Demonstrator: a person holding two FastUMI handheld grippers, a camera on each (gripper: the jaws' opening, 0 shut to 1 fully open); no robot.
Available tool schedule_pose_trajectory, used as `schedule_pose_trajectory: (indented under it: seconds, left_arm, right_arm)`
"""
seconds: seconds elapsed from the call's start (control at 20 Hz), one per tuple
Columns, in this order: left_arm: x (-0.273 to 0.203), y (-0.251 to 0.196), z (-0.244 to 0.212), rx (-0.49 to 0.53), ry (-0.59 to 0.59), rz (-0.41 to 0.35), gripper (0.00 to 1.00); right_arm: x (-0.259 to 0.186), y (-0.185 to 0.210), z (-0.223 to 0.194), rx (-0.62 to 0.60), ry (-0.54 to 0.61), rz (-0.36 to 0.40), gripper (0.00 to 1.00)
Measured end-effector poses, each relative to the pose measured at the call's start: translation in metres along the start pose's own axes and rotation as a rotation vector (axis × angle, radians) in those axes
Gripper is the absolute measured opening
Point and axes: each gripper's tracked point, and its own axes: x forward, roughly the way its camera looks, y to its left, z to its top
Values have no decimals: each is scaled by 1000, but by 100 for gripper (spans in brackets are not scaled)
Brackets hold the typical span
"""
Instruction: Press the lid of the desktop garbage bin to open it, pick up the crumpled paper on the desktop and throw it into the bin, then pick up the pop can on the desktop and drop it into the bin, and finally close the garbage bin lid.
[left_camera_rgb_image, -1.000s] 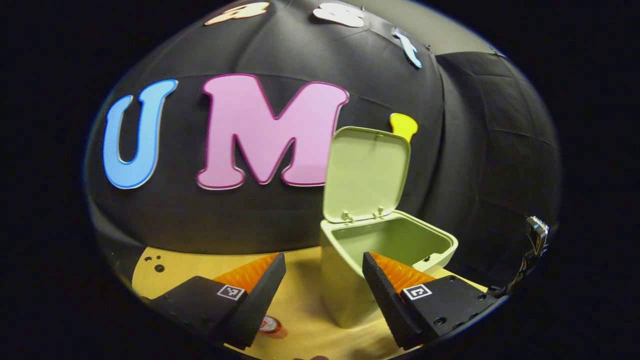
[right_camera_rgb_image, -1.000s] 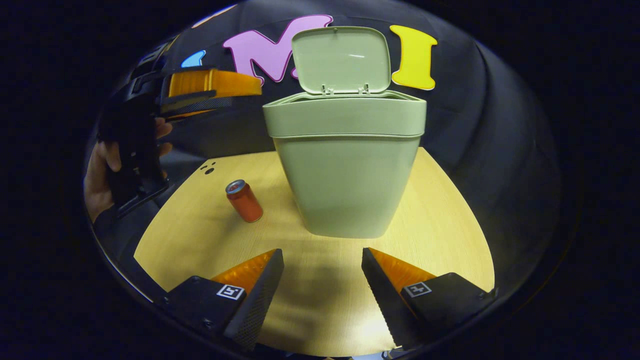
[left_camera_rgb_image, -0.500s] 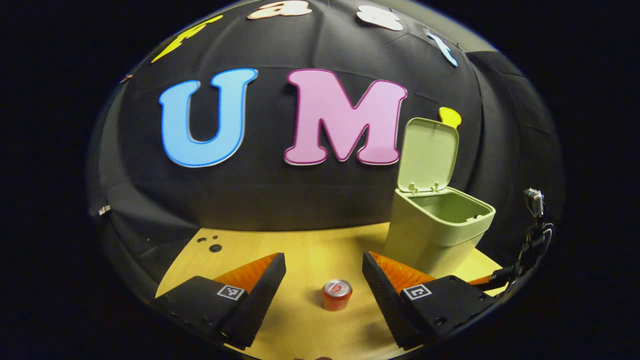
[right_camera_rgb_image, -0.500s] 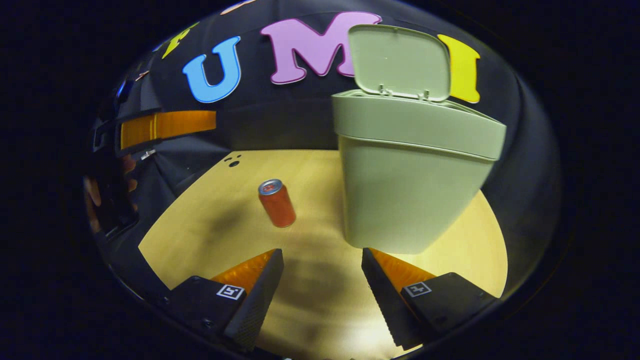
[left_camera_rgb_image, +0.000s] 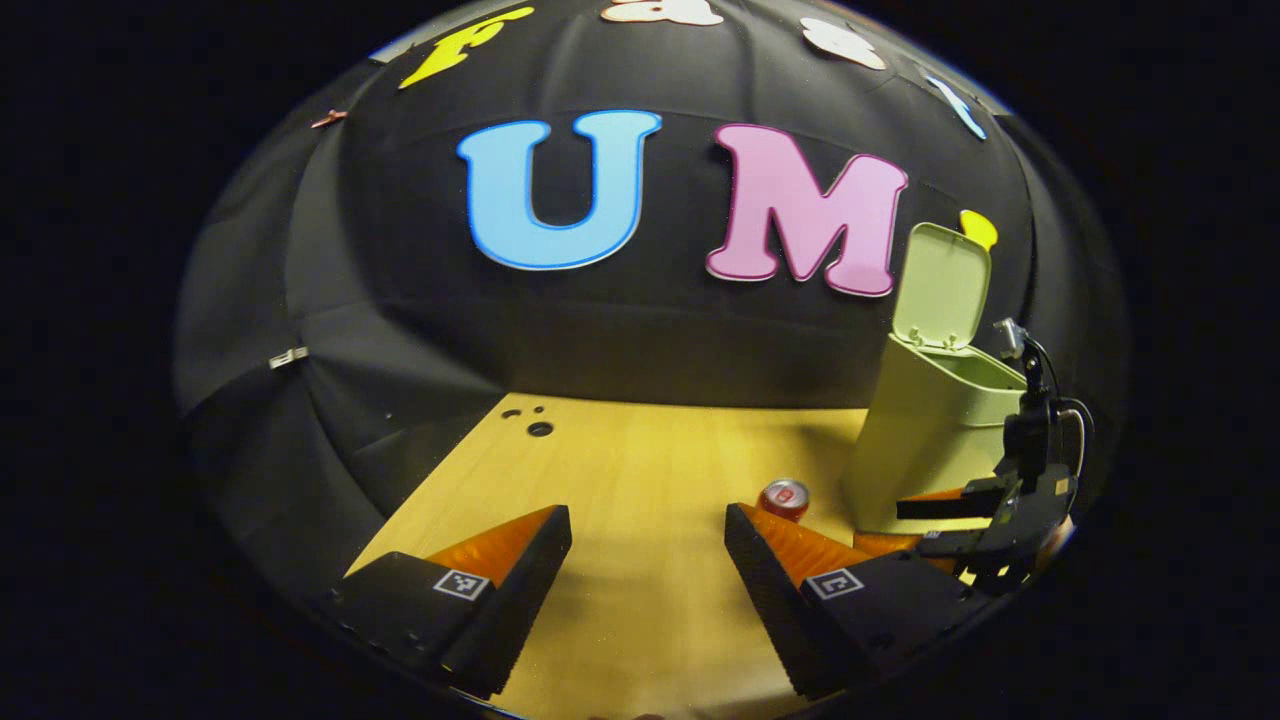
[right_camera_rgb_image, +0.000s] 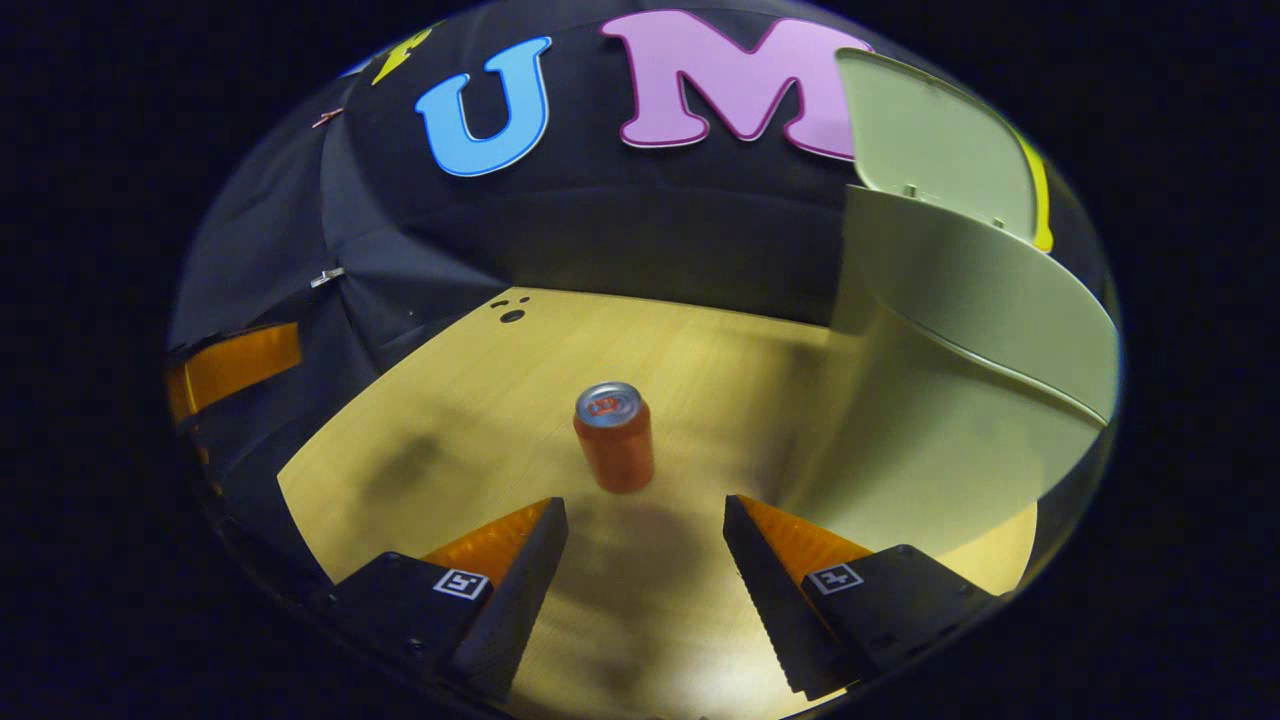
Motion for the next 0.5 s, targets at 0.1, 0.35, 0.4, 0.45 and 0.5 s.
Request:
schedule_pose_trajectory:
  seconds: [0.1, 0.35, 0.4, 0.45, 0.5]
  left_arm:
    - [-16, 19, -13, -27, 16, 42, 100]
    - [-38, 54, -37, -76, 58, 135, 99]
    - [-41, 59, -40, -80, 63, 149, 99]
    - [-43, 64, -42, -83, 69, 163, 99]
    - [-45, 68, -44, -86, 73, 174, 98]
  right_arm:
    - [16, 7, 4, -13, 10, 15, 99]
    - [53, 15, 10, -42, 27, 25, 99]
    - [61, 16, 11, -42, 35, 26, 99]
    - [67, 18, 9, -39, 44, 30, 99]
    - [74, 19, 7, -37, 56, 32, 99]
